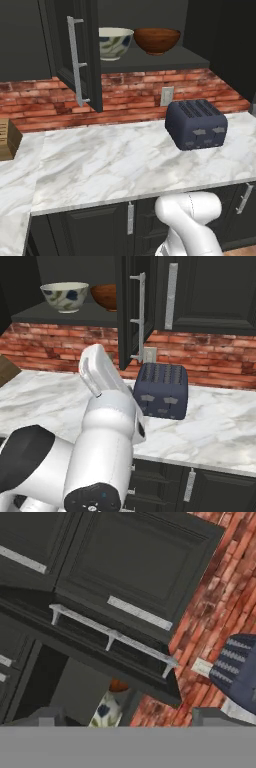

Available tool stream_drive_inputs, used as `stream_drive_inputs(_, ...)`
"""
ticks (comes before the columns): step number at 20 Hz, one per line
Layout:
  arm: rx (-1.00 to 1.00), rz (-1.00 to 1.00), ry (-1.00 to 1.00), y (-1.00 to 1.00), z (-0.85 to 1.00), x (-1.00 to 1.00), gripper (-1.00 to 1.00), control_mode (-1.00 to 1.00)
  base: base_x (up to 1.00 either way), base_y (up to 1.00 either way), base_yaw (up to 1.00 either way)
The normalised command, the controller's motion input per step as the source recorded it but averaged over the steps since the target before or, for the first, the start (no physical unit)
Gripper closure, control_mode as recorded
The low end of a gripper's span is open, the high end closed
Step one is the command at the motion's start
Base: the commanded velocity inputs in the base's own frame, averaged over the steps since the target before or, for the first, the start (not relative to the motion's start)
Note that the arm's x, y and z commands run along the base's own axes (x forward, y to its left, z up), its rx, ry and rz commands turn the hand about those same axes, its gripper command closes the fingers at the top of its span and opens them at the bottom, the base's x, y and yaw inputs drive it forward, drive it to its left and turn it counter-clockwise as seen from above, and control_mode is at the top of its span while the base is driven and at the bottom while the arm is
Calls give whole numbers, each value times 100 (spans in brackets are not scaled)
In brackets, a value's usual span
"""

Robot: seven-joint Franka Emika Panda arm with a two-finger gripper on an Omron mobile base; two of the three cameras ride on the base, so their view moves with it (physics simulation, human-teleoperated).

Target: Open the cabinet. Pick the bowls from the counter and place them in the cabinet. Then close the cabinet.

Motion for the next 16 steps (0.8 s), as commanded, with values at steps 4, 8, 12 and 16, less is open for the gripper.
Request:
stream_drive_inputs(4, 18, 17, 0, -45, 27, 51, -100, -100, 0, 0, 0)
stream_drive_inputs(8, 25, 21, 8, -67, 25, 29, -100, -100, 0, 0, 0)
stream_drive_inputs(12, 15, 19, 6, -52, 0, 18, -100, -100, 0, 0, 0)
stream_drive_inputs(16, 9, 16, 21, -18, 0, 29, -100, -100, 0, 0, 0)
